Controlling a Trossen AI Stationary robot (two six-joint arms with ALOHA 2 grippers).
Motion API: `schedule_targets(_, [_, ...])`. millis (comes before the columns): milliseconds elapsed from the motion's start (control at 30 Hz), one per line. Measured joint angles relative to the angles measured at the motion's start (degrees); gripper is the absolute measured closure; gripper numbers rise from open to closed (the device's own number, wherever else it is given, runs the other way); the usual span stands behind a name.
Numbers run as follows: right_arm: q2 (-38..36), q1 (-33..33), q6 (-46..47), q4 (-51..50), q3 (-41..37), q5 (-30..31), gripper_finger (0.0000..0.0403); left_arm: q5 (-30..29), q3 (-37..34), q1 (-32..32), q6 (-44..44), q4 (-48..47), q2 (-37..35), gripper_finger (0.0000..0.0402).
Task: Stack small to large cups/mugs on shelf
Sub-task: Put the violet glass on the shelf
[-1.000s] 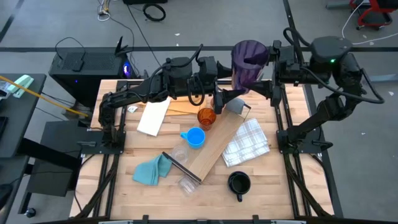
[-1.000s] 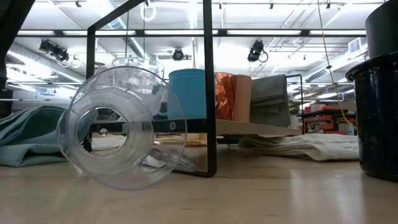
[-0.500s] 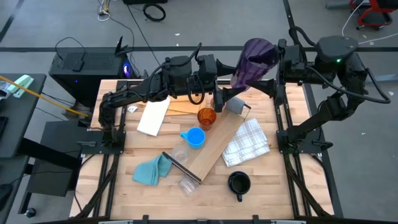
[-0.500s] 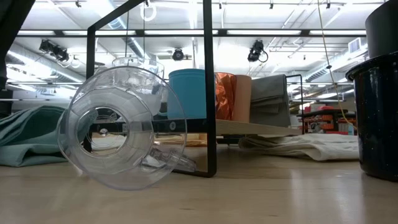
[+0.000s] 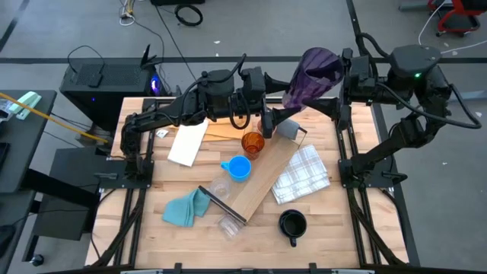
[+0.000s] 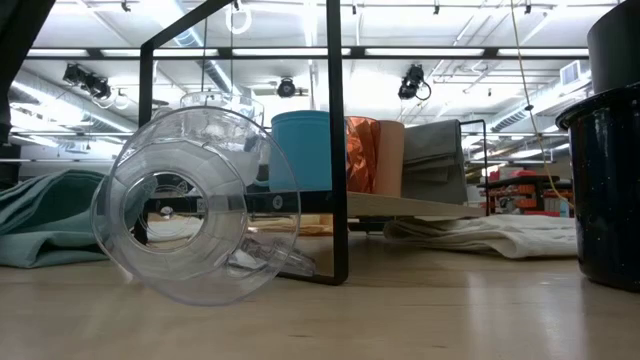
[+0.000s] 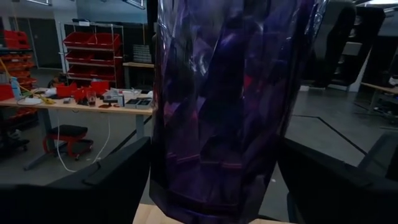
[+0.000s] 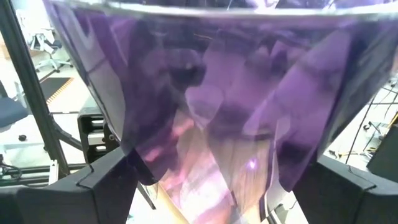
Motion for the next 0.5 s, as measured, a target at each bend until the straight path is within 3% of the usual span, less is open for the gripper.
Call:
schedule_targets(367, [-0.11, -0.04, 0.15, 0.17, 0.04, 0.71, 0.0047, 0.47, 0.0, -0.09, -0.18, -0.24, -0.02, 0.0005])
schedule_targets(500, [-0.11, -0.04, 0.15, 0.2, 0.04, 0.95, 0.0045, 0.45, 0.0, -0.32, -0.23, -0.26, -0.04, 0.0004])
